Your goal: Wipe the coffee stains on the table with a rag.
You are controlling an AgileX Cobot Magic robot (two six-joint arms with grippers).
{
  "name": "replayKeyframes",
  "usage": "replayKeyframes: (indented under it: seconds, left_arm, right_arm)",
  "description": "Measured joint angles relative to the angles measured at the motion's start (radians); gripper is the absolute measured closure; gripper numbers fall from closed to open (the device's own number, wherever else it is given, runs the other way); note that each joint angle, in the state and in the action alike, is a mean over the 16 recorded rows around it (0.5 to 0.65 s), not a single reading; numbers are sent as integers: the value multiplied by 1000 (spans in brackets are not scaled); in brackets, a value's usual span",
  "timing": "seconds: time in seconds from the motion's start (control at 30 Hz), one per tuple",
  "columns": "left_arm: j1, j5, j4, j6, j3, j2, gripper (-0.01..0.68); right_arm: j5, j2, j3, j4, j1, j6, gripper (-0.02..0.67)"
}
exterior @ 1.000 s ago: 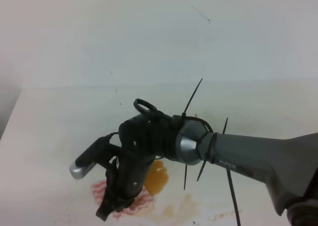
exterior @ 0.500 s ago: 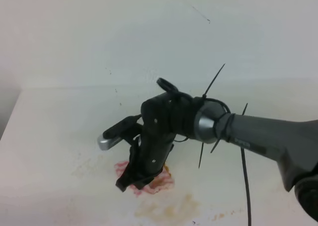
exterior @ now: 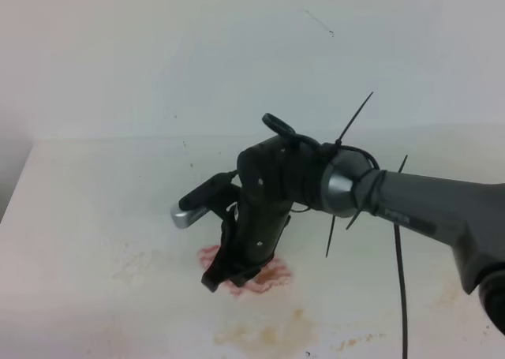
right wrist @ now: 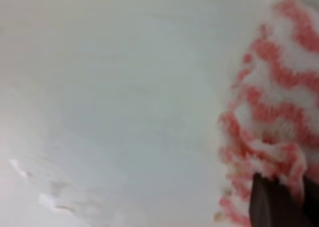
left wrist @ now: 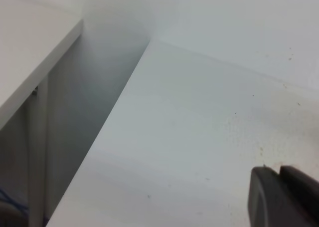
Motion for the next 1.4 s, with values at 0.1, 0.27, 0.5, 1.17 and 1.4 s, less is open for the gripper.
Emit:
replayKeyframes:
  seconds: [0.1, 0.27, 0.5, 1.17, 1.4]
  left_arm:
    - [0, 0, 0, 0, 0, 0, 676]
    - [0, 0, 0, 0, 0, 0, 676]
    - [0, 0, 0, 0, 0, 0, 676]
    - [0, 0, 0, 0, 0, 0, 676]
    - [0, 0, 0, 0, 0, 0, 676]
  right_arm:
    - [-9, -27, 2, -22, -12, -1, 625]
    - [-19, -76, 6, -67, -40, -2, 625]
    - [-26, -145, 23, -113, -76, -7, 625]
    - [-237, -412, 385, -212, -92, 33, 625]
    - [-285, -526, 497, -317, -96, 107, 585]
